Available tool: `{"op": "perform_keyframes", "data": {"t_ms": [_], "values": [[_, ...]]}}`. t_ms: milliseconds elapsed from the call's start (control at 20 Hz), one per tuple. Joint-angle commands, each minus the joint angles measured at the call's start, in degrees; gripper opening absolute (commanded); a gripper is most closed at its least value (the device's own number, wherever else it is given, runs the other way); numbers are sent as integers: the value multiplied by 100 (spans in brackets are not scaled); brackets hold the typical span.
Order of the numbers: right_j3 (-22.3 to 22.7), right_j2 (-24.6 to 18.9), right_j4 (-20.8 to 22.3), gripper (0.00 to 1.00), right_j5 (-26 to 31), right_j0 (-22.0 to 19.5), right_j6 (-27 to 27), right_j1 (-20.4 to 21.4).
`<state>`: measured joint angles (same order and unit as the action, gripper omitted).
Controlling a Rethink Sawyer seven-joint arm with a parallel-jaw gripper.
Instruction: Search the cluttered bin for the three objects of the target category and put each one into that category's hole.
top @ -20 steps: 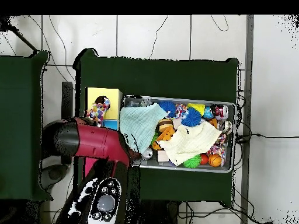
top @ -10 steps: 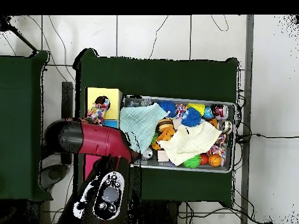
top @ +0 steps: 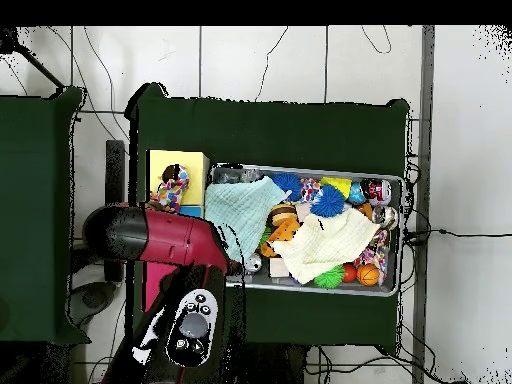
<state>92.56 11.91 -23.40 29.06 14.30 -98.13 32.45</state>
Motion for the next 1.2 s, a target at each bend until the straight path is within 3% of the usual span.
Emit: {"op": "perform_keyframes", "data": {"t_ms": [50, 1200], "values": [[-1, -590, -49, 0, -63, -274, -947, -285], [-376, -411, 168, 0, -97, -291, -811, -347]]}}
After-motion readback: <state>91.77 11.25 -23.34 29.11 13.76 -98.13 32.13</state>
